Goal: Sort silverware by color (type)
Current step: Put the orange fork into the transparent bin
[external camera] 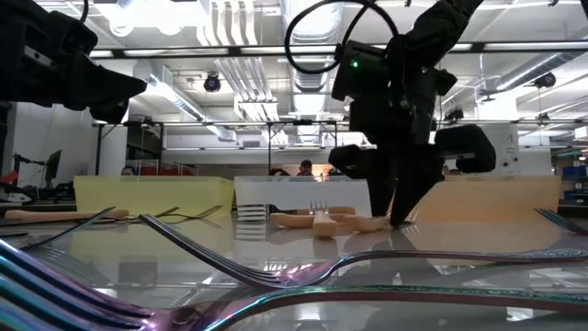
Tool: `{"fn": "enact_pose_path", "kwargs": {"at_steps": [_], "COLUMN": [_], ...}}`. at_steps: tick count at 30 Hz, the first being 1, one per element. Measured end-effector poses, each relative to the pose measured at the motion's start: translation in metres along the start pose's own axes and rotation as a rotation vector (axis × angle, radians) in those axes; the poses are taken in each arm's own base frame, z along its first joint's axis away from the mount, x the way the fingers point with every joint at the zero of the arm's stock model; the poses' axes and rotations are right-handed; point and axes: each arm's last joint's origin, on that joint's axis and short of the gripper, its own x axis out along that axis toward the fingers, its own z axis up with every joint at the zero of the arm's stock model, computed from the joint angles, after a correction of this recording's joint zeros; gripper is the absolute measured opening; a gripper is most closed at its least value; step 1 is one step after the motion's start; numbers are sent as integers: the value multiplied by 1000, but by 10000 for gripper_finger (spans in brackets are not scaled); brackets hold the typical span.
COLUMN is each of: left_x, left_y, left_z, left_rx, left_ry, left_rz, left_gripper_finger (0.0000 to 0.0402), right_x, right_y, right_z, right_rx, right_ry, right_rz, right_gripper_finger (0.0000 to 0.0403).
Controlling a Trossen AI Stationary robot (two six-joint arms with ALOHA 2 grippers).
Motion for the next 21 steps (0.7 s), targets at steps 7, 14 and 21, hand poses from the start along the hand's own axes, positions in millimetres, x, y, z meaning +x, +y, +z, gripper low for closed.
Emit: {"fn": "enact_pose_path", "kwargs": {"at_steps": [7, 14, 21], "left_x": [0, 0, 0], "left_y": [0, 0, 0], "left_z": [0, 0, 0], "left_rx": [0, 0, 0], "left_ry": [1, 0, 2], "left_rz": [0, 0, 0], "left_gripper_finger": [0, 0, 0], "right_x": [-2, -3, -17], "right_y": [0, 2, 10], "right_z": [1, 0, -3], "right_rx": [9, 7, 34], "right_ry": [-7, 7, 72], "right_rz": [-7, 6, 60], "right_gripper_finger": [58, 32, 32]}}
